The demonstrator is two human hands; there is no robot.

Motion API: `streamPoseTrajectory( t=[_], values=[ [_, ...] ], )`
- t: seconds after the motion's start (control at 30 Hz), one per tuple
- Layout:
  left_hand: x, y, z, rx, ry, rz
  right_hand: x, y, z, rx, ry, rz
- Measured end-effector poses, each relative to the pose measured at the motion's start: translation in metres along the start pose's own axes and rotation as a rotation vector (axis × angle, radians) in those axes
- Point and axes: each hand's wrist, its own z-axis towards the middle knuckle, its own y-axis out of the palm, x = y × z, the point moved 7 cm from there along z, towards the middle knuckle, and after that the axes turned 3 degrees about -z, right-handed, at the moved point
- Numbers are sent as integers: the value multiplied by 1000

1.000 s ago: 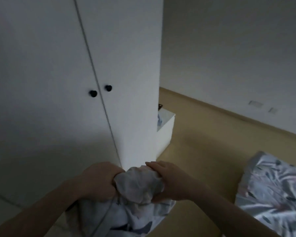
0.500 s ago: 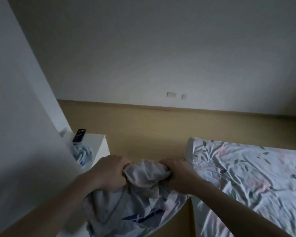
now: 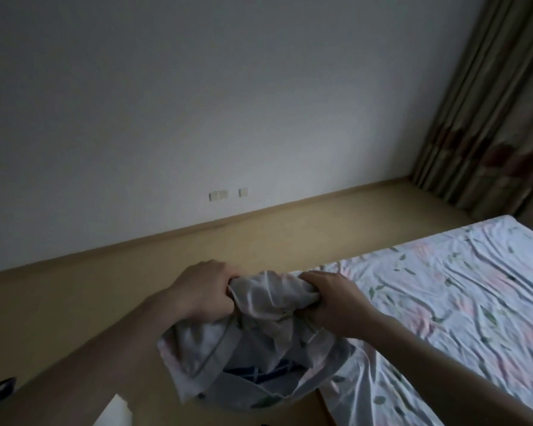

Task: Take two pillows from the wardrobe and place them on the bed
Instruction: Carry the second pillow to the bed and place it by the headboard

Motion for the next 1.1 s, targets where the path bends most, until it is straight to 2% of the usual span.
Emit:
streamPoseTrajectory(
  t=[0.37, 0.63, 0.87, 1.1],
  values=[
    [-77, -64, 184, -19, 76, 15, 50, -12, 186, 22, 76, 34],
    [-146, -110, 313, -9, 202, 17, 73, -22, 314, 91, 159, -19],
    [-196, -135, 413, -61, 361, -4, 85, -20, 401, 162, 326, -44],
    [-222, -184, 518, -14, 534, 45, 95, -40, 476, 280, 483, -68]
  ],
)
